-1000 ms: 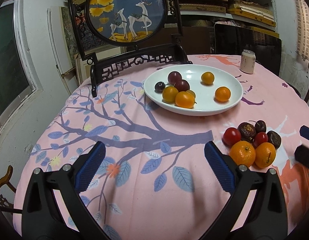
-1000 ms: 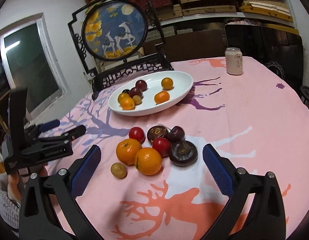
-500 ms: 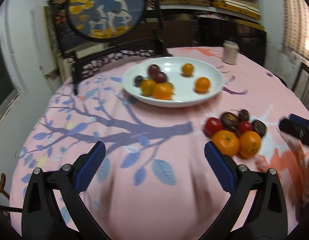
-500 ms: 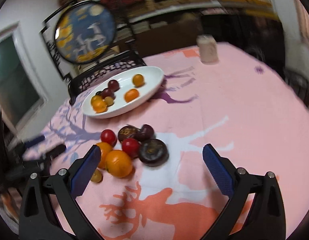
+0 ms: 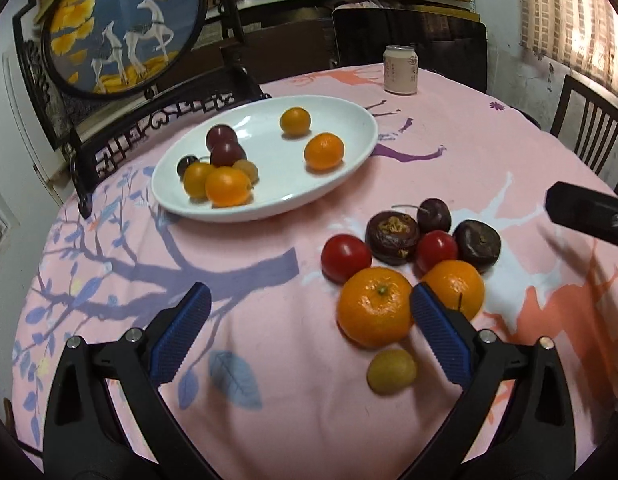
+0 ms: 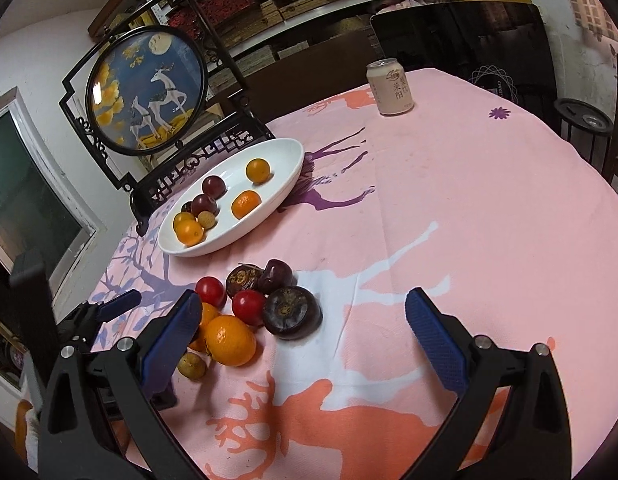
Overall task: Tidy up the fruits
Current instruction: 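Withdraw both tools from the plate toward the remaining fruits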
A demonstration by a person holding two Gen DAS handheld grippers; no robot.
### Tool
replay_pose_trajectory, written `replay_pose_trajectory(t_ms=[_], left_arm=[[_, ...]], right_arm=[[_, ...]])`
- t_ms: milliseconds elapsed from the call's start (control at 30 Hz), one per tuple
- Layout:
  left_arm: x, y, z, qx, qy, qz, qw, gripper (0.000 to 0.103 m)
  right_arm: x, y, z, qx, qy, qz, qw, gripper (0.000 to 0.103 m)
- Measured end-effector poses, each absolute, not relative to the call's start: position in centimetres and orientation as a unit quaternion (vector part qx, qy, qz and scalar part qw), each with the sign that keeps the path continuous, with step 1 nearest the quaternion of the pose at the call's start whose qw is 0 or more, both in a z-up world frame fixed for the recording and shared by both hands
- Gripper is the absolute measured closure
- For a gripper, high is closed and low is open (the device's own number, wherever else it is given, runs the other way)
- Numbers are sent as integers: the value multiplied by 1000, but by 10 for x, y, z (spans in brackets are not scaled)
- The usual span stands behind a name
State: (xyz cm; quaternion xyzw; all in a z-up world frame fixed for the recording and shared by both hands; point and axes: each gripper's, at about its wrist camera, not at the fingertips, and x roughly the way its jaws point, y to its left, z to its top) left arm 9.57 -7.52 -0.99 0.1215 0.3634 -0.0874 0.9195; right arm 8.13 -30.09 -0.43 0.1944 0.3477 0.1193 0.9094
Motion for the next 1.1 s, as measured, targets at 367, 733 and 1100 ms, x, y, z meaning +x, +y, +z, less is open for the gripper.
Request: replay_pose_trajectory(t_ms=[367,733,1100], left_arm=[[78,17,11,27,353,10,935,2],[72,-44,1,108,345,-81,929,2],[91,-79,-21,139,383,-131,904,3]], right_arm=[[81,-306,-4,207,345,121,907,1],[79,-298,-1,185,343,130,912,1],[78,-297,0,178,341,130,914,1]])
